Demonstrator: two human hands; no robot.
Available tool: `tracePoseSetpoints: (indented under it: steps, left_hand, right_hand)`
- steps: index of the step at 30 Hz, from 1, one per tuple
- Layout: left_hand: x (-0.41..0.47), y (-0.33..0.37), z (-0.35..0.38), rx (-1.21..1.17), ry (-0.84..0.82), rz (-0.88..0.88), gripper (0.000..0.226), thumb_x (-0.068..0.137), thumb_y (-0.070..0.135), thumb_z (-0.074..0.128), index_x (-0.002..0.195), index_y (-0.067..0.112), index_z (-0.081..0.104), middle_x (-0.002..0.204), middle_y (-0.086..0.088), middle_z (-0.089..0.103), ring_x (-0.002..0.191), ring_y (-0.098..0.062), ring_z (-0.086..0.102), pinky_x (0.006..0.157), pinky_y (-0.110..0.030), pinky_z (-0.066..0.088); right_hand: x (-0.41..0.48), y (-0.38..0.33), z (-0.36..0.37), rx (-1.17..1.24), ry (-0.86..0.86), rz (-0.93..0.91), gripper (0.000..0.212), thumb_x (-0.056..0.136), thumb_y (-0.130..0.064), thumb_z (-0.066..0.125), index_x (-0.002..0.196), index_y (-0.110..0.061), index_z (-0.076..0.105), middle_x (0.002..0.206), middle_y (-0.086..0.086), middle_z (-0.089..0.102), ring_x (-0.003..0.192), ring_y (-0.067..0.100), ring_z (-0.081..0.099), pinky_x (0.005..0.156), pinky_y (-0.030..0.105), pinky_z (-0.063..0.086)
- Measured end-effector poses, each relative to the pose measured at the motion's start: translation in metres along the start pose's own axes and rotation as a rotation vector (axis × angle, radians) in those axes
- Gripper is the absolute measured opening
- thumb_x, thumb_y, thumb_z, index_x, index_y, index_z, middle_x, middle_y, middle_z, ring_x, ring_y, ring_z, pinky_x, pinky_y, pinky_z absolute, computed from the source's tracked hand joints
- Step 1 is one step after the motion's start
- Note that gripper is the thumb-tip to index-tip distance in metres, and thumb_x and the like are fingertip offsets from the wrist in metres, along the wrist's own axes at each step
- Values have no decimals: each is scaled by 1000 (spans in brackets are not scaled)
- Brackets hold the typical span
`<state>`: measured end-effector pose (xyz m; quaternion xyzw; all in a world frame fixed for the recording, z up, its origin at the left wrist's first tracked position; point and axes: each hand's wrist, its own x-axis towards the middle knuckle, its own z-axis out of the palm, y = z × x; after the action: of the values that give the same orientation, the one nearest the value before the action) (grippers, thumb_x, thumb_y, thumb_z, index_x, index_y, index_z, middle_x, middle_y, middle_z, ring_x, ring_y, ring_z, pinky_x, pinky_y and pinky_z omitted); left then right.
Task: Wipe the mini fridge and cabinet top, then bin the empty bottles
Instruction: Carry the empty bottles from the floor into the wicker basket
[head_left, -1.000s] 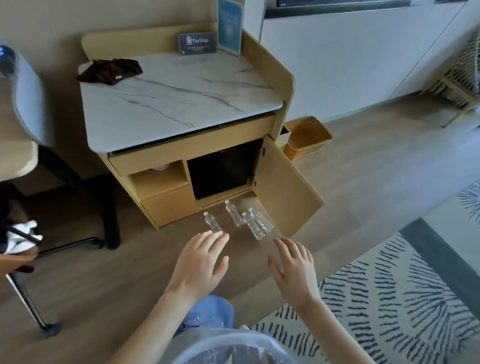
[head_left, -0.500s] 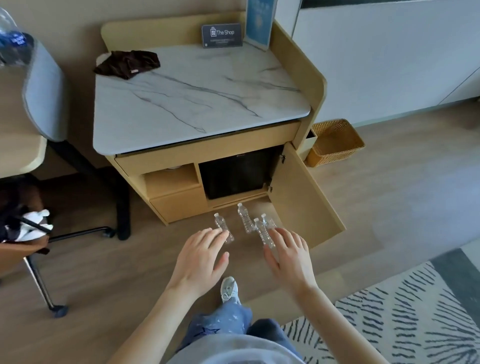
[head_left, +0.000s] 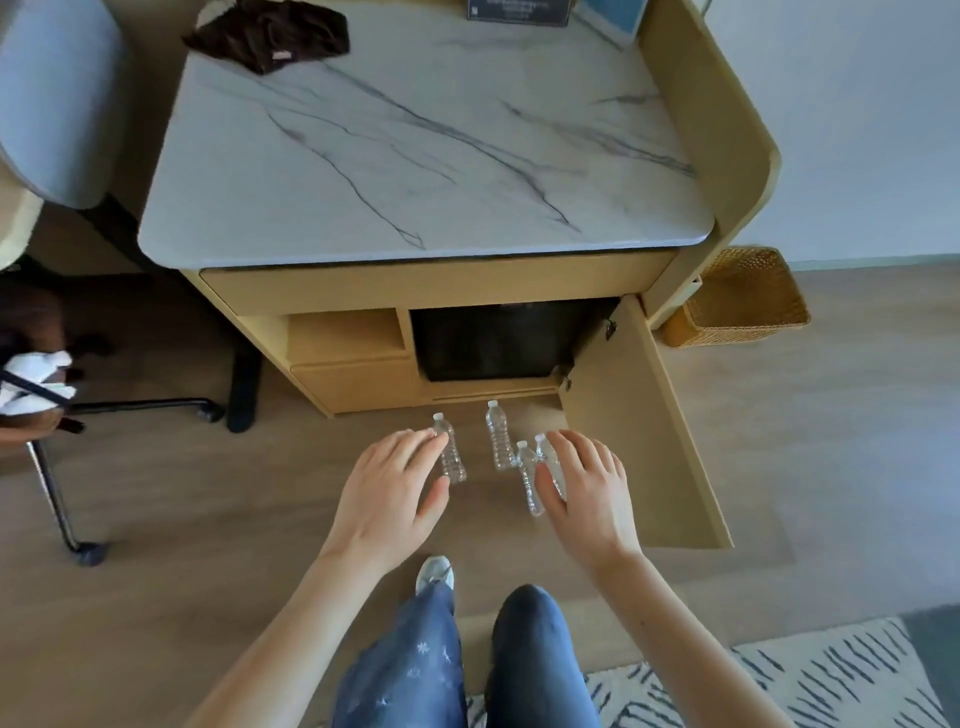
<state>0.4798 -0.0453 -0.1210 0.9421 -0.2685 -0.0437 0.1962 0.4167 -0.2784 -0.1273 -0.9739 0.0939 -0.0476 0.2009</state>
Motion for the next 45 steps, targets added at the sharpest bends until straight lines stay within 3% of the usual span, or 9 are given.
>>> tracePoseSetpoints:
  steps: [4,9,18,22,28,31,35,39,45]
  left_hand:
    - [25,-29,88,-11,61,-48,49,93,36,41,131,12,62,129,-2,65,118,-24,60,99,-39,50]
    - [59,-89,226,1,81,-97,52,94,38,38,135,13,59,135,-1,62,122,-22,58,102,-38,47]
    - [100,-234,491,123,39,-66,51,93,40,37,129,15,63,121,-1,66,107,-24,63,89,-38,53]
    - [101,-284,578,113,-46,-86,41,91,28,60,129,13,64,121,-3,67,107,-28,64,86,-38,51]
    - [112,-305,614,44,-28,-88,44,89,26,66,131,14,62,126,-2,65,115,-27,60,95,-39,48]
    - [124,-303,623,-67,-19,-194,49,94,36,58,140,20,52,135,5,57,125,-21,51,97,-36,44]
    - [135,-300,648,-188,-100,-408,64,94,49,55,149,24,34,137,2,51,126,-23,45,98,-35,44]
    - [143,-297,671,-182,-167,-540,83,89,53,59,154,21,18,131,-6,52,123,-26,47,97,-35,44]
    - [148,-290,699,-237,-171,-722,82,85,51,62,145,8,27,125,-9,58,117,-30,52,95,-37,43]
  right_hand:
    - [25,52,91,-2,-11,-80,36,95,-29,55,121,-6,66,122,10,66,109,34,61,97,45,48]
    - [53,125,236,1,-22,-80,34,93,-23,66,124,-8,63,124,9,64,111,34,60,97,46,49]
    - [83,262,506,-62,-73,-72,53,96,-43,34,125,-8,63,122,9,66,109,32,61,95,44,49]
    - [82,311,591,-160,-117,-118,52,94,-40,37,119,-5,66,109,10,69,97,34,66,82,42,54]
    - [106,340,632,-154,-68,-174,36,90,-24,66,120,-3,64,112,12,66,93,36,65,77,41,55]
    - [123,341,640,-75,-90,-112,48,85,-19,76,127,-3,60,121,16,62,102,39,61,85,44,54]
    - [139,340,656,-11,-144,-11,57,88,-29,72,136,-4,52,127,17,58,110,38,56,92,43,48]
    - [152,340,678,-81,-159,98,71,81,-43,74,135,-3,51,110,19,65,105,37,57,90,41,46]
    - [158,344,697,-166,-162,216,78,79,-60,69,125,1,52,108,17,66,109,34,56,91,40,44]
